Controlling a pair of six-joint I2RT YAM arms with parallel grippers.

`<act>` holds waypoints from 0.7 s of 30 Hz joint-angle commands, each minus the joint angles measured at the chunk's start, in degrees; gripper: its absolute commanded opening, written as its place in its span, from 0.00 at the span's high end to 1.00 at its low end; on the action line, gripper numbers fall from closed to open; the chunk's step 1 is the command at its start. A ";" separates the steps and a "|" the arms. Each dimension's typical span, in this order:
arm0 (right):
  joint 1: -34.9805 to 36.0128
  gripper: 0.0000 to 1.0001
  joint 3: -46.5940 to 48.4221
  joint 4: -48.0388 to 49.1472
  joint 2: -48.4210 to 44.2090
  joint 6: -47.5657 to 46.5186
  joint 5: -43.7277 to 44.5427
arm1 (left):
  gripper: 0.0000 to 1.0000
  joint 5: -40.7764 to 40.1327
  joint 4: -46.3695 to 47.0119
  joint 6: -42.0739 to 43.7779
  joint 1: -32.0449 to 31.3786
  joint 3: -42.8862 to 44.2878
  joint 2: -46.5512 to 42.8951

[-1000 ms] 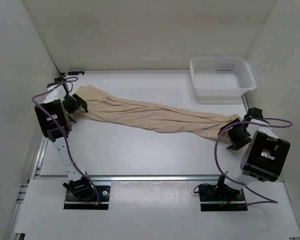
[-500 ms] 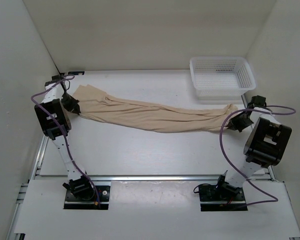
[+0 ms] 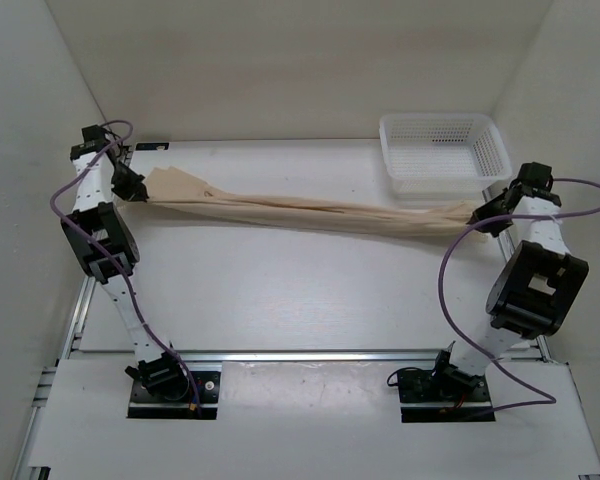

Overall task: Fold and stack the trousers
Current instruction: Fold the trousers

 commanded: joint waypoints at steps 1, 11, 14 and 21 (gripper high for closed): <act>-0.31 1.00 -6.96 -2.17 -5.31 0.52 3.64 | 0.90 -2.02 1.31 0.52 1.09 -6.03 -6.39; -0.31 0.12 -17.90 -6.03 -20.61 3.08 13.66 | 0.02 -8.26 1.32 5.00 1.79 -25.12 -15.62; -0.31 0.08 -14.92 -6.74 -21.84 2.55 11.56 | 0.00 -8.88 1.32 4.48 3.01 -25.73 -18.51; 1.89 0.06 -10.52 -8.59 -23.08 1.50 7.69 | 0.03 -12.04 0.70 1.23 3.55 -20.82 -14.32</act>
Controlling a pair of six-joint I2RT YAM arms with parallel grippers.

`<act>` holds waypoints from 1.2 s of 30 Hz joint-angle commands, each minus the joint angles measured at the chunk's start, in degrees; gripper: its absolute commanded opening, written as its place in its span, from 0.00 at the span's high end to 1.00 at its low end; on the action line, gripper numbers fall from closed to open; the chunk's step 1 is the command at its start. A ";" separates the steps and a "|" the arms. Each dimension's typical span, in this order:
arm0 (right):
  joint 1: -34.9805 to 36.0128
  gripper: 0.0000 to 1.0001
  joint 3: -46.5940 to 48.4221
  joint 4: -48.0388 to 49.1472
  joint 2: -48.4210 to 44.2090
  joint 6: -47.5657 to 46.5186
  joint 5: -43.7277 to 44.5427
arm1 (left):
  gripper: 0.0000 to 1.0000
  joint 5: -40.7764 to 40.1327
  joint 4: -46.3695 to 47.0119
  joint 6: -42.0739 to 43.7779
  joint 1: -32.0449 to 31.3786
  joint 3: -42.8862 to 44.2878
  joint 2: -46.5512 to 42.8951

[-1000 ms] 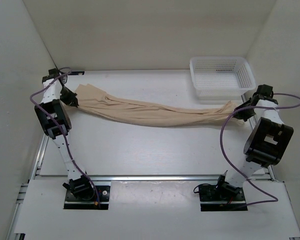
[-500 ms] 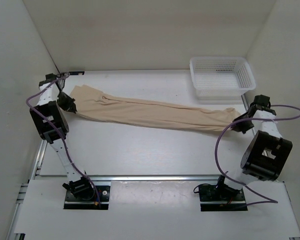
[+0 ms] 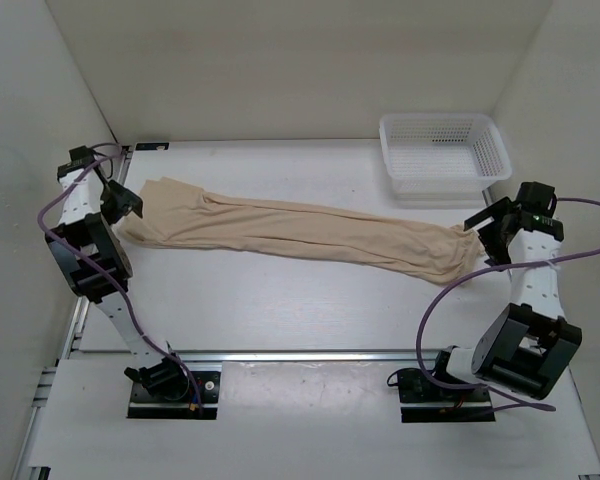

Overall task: Fold and stack the trousers
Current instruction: Fold the trousers

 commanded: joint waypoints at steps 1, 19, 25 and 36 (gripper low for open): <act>1.19 0.06 3.26 -2.14 -1.87 -1.34 -2.52 | 0.03 -2.58 0.53 -1.64 0.07 3.70 1.75; 2.77 0.08 0.97 -3.98 -7.86 -0.03 -0.24 | 0.36 -4.43 -1.67 -3.40 0.60 17.25 21.80; 2.77 0.09 0.97 -3.98 -9.52 0.50 -1.47 | 0.90 -3.81 -0.62 -4.98 0.08 17.70 18.14; 3.91 0.09 -0.26 -4.60 -13.91 -1.08 0.02 | 0.90 -5.57 0.80 1.95 -12.57 18.74 -4.72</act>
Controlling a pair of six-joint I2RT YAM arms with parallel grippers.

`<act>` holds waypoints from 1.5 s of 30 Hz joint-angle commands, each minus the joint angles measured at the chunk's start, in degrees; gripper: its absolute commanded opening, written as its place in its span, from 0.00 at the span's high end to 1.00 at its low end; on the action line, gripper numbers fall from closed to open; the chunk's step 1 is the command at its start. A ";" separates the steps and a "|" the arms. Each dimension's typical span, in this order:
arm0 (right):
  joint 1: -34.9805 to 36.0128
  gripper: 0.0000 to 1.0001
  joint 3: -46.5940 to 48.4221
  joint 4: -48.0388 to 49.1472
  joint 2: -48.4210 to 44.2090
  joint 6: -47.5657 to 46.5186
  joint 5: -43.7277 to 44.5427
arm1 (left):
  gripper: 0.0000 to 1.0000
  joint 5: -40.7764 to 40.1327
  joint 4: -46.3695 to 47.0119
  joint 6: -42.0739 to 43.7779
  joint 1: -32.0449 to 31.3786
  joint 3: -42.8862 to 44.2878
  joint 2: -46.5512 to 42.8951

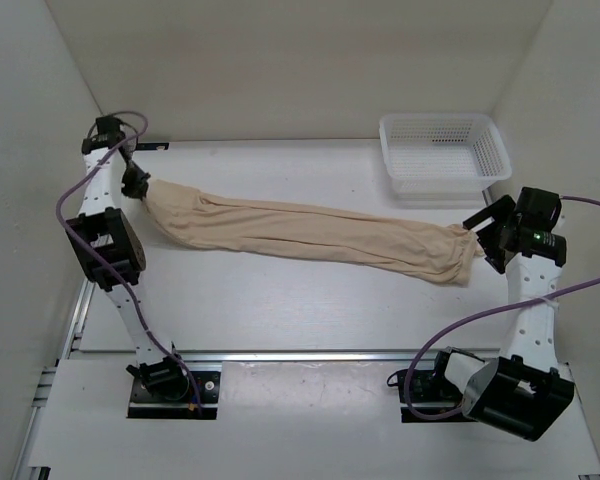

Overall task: Fold and stack the trousers
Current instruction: Fold the trousers

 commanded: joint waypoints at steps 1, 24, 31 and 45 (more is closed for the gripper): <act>0.75 0.09 -0.52 -0.99 -1.48 -1.24 0.42 | 0.90 -1.63 0.97 4.51 -8.98 3.86 -12.93; 4.96 0.09 -3.95 -1.52 -10.01 -3.35 -0.81 | 0.23 -7.62 -13.36 -7.69 -61.23 0.53 -7.76; 6.81 0.09 -3.95 -1.52 -10.54 -5.28 -3.79 | 0.79 -1.58 -10.29 -7.16 -50.37 1.41 -2.66; 8.75 0.09 -3.95 -3.19 -9.93 -8.01 -4.33 | 0.38 10.23 -2.29 -3.56 -41.72 0.26 7.52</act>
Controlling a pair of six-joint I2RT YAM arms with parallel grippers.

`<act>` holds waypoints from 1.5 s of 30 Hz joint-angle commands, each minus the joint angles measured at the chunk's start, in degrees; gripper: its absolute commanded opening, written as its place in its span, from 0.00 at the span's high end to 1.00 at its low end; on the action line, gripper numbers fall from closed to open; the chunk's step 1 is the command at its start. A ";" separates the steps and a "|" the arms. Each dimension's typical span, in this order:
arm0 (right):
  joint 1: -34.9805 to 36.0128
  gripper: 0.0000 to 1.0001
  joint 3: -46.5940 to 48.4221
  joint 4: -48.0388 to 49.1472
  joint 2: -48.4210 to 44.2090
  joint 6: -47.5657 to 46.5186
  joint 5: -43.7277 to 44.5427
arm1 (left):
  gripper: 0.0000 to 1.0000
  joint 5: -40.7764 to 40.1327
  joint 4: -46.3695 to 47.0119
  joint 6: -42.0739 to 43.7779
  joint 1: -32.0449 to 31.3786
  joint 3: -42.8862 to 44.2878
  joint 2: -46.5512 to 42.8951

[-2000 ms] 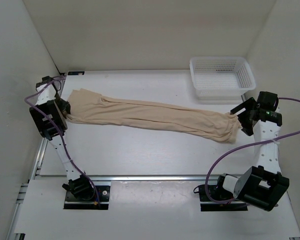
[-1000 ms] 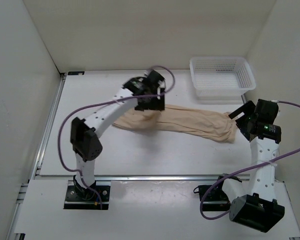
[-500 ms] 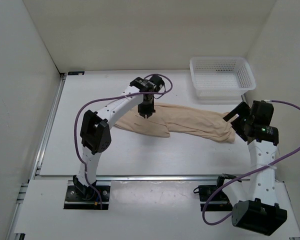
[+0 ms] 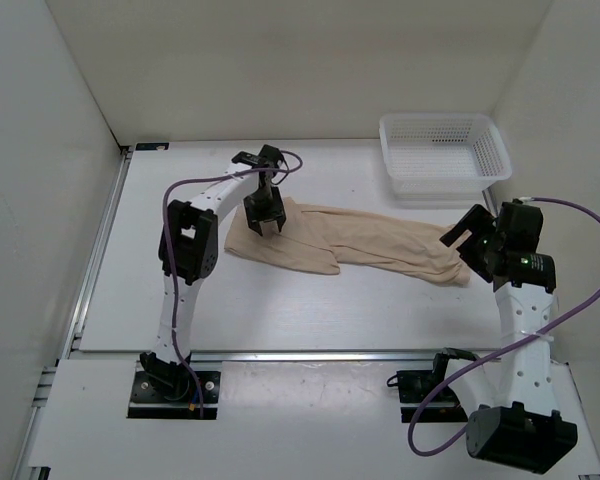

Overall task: Fold and stack the trousers
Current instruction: Fold the trousers

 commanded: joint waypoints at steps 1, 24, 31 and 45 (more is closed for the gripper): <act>0.29 0.09 0.40 -0.50 0.75 -1.65 -1.20 | 0.38 4.32 1.56 0.96 -1.30 2.18 1.39; 0.29 0.09 -0.13 0.03 1.27 -2.18 -2.26 | 0.68 1.25 -1.07 -0.18 -2.36 5.35 -0.89; 0.29 0.09 -0.13 0.03 1.27 -2.18 -2.26 | 0.67 1.78 -1.08 -0.18 -3.41 5.35 -0.89; 0.29 0.08 -0.13 0.55 1.27 -2.70 -2.26 | 0.90 1.78 -1.60 -0.18 -3.94 7.11 -0.44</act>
